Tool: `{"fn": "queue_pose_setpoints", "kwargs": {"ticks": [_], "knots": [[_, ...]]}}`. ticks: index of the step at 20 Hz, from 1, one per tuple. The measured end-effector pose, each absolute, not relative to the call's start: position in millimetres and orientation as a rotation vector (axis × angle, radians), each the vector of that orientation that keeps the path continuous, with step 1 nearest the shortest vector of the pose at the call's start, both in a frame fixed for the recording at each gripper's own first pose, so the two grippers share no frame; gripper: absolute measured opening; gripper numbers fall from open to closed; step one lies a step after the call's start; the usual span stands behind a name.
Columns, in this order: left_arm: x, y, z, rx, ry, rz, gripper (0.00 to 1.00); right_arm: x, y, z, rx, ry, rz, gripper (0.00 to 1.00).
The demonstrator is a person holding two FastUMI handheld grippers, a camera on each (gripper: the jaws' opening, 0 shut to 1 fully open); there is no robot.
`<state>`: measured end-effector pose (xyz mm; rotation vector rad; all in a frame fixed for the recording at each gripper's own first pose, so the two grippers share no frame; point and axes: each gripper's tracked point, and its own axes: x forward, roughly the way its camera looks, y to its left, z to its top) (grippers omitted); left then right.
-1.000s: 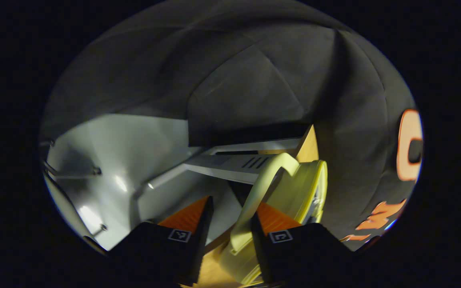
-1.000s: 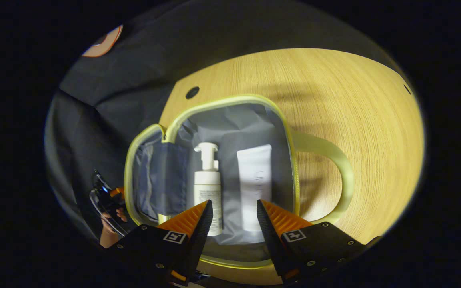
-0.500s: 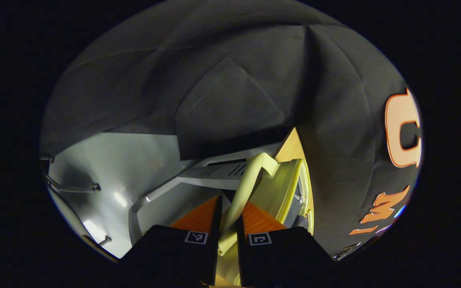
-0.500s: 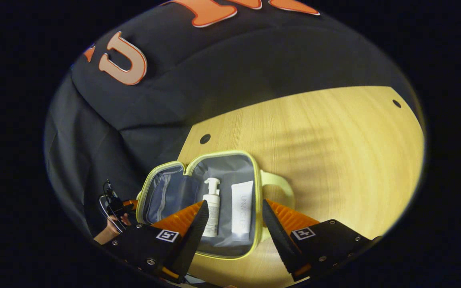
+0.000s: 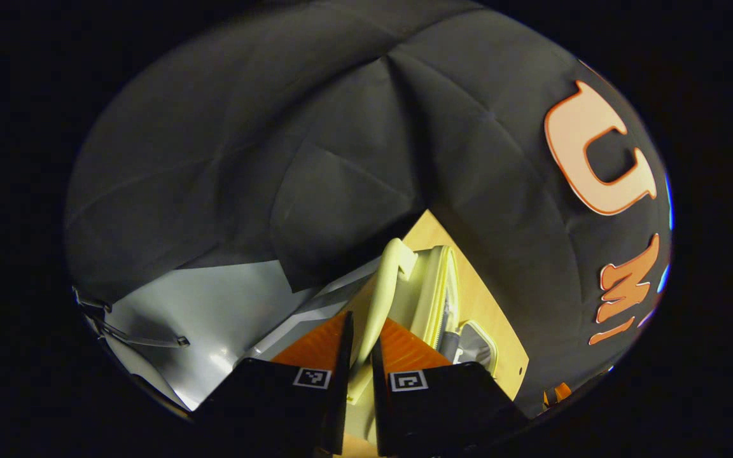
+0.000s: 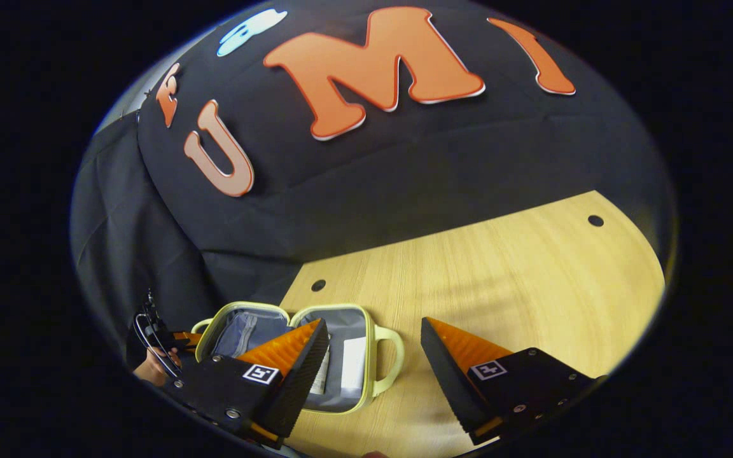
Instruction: First open the suitcase, pack the skin care products into it, and then close the suitcase.
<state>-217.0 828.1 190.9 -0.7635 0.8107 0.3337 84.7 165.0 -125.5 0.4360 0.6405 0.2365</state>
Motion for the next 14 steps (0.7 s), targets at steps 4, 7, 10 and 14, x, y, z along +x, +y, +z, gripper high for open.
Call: {"fn": "queue_pose_setpoints", "kwargs": {"ticks": [4,7,10,14], "knots": [[-213,810,227,-0.701,0.748,0.296,0.2,81,122,-97,0.406,0.557,0.208,0.94],[-202,775,262,-0.665,0.696,0.223,0.2,66,105,-101,0.368,0.536,0.207,0.94],[-188,742,284,-0.612,0.681,0.162,0.19,60,88,-100,0.36,0.529,0.198,0.94],[-179,694,308,-0.543,0.676,0.072,0.22,54,64,-90,0.358,0.487,0.18,0.95]]}}
